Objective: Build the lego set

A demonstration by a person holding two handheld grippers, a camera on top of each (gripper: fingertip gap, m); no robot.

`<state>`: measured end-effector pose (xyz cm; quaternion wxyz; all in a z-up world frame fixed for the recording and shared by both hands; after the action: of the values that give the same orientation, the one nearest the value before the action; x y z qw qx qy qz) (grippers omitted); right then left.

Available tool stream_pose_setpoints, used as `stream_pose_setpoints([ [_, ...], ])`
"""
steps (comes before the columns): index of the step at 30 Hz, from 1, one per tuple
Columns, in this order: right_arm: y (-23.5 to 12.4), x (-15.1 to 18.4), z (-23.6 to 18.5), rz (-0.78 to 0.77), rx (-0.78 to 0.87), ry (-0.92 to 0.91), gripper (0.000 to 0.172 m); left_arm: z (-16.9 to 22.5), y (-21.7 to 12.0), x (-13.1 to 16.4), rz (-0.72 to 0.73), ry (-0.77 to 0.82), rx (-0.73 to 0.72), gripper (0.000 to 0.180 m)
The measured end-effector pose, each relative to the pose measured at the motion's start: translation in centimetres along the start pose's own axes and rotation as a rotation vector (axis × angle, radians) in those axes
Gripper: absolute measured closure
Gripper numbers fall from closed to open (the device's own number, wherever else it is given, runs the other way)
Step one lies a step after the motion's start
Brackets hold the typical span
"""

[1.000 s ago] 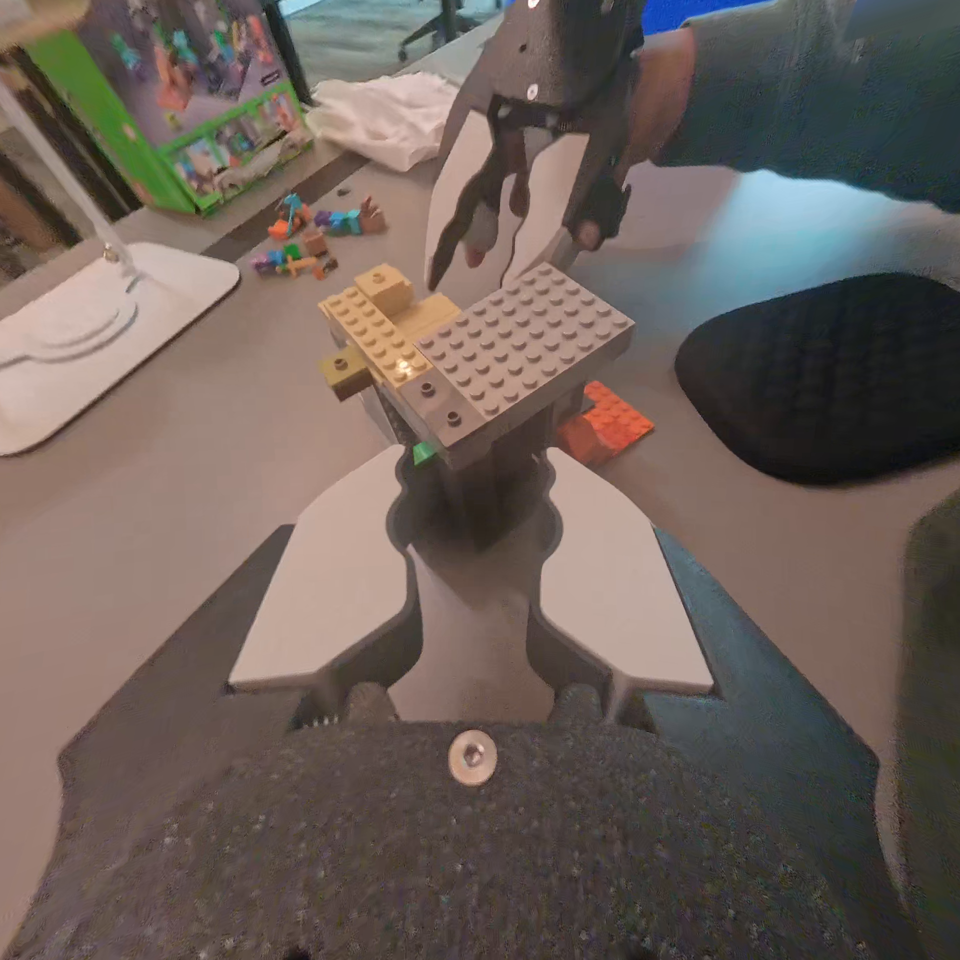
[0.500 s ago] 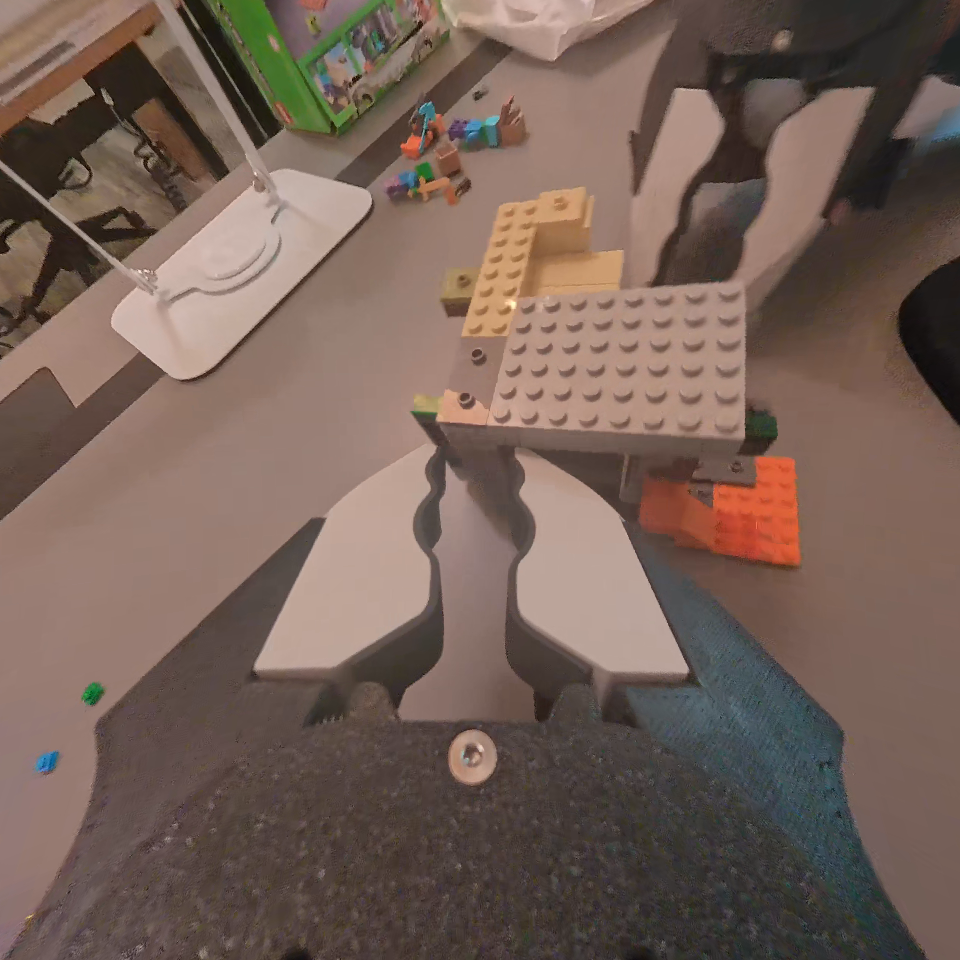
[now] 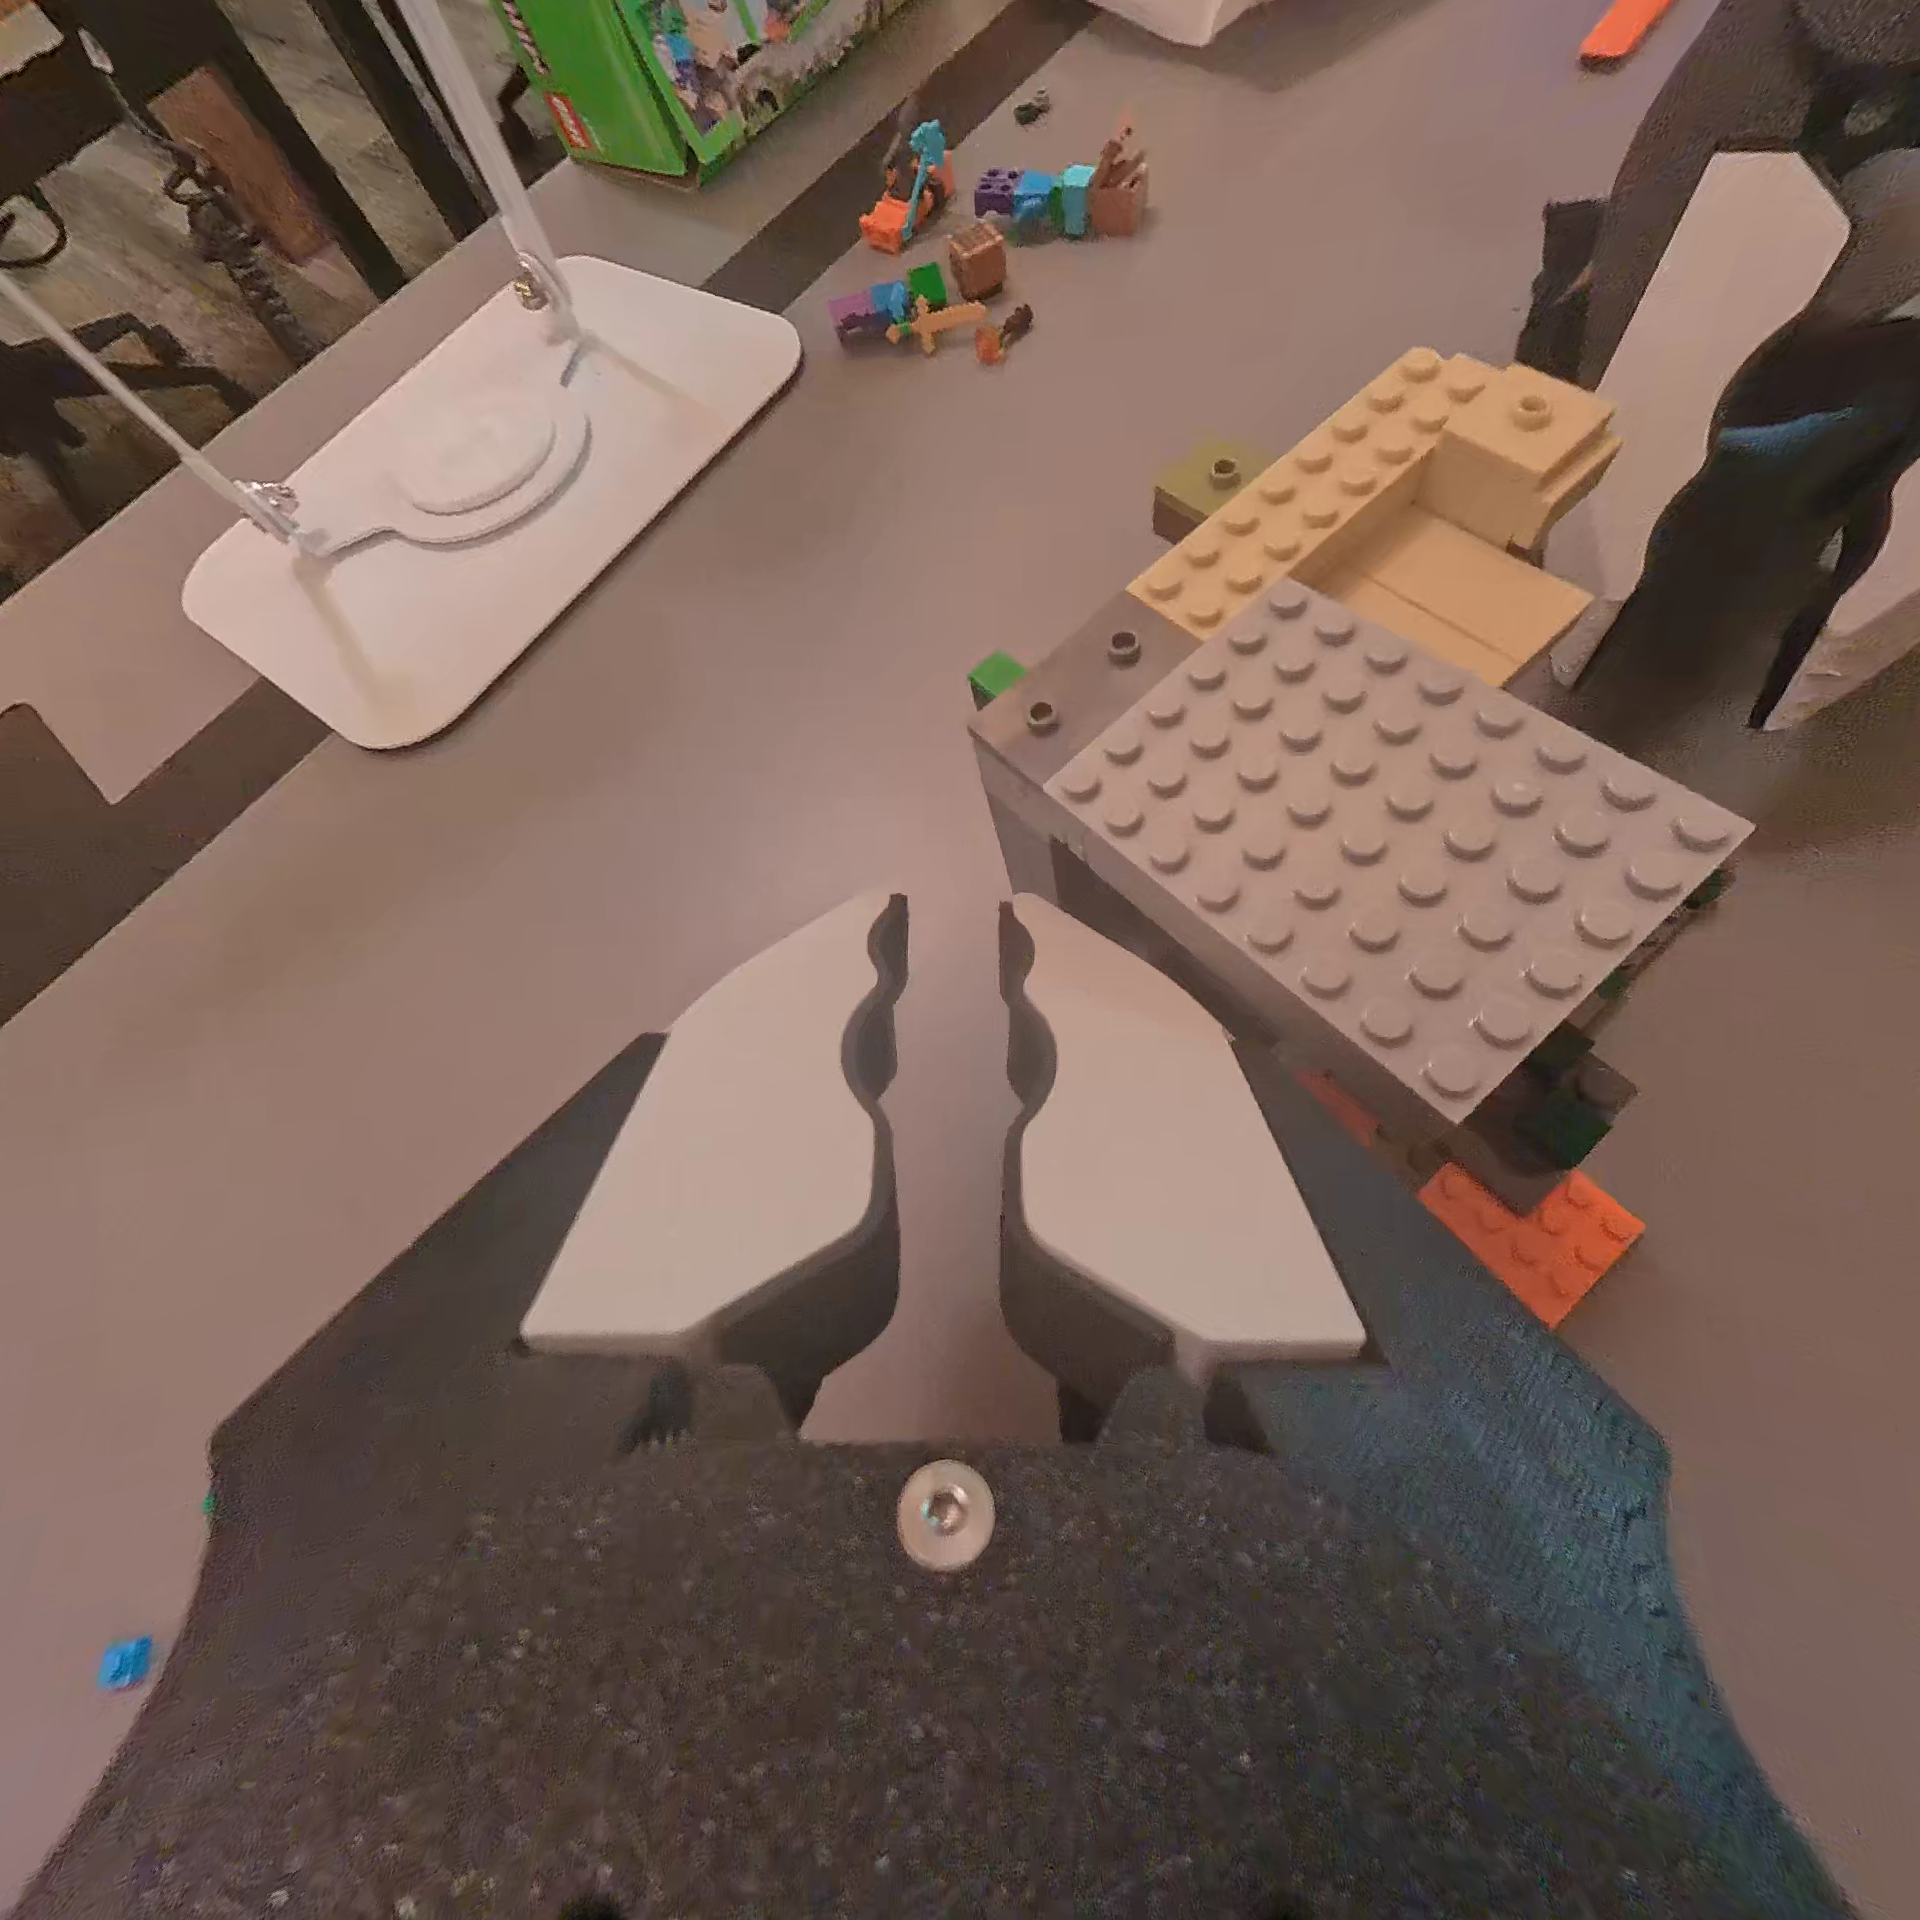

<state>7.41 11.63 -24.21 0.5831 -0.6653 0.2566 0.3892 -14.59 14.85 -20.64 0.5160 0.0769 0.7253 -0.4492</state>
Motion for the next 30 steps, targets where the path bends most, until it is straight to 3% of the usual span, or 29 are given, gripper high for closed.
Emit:
stream_pose_setpoints([
  [7, -1.5, 0.0, 1.2, 0.098, 0.023, 0.044, 0.144, -0.4, -3.1, -1.4, 0.042, -0.027, -0.116, 0.166],
  [11, -1.6, 0.2, 1.5, 0.101, 0.04, 0.057, 0.145, 1.1, -4.2, -3.8, 0.064, -0.073, -0.065, 0.175],
  [17, -1.3, 0.3, 1.5, 0.068, 0.063, 0.046, 0.147, 3.9, -2.1, -5.9, -0.059, -0.13, 0.089, 0.18],
  [21, -1.3, 0.2, 1.3, 0.057, 0.07, 0.039, 0.148, 4.3, -0.7, -5.7, -0.17, -0.129, 0.087, 0.18],
  [30, -1.6, 0.1, 1.4, 0.049, 0.086, 0.035, 0.148, 4.1, -0.6, -5.7, -0.213, -0.154, 0.075, 0.18],
])
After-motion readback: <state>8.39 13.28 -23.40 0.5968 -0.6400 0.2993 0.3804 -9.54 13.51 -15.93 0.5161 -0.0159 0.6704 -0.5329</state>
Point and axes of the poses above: each gripper's, where its closed fingertips meet, y out along the fingers, x out of its underside, z = x × y across the jaws, the point moved 7 cm from there along -y, back along the fingers, and after that the axes turned 7 degrees about -y, right-handed, at the moved point
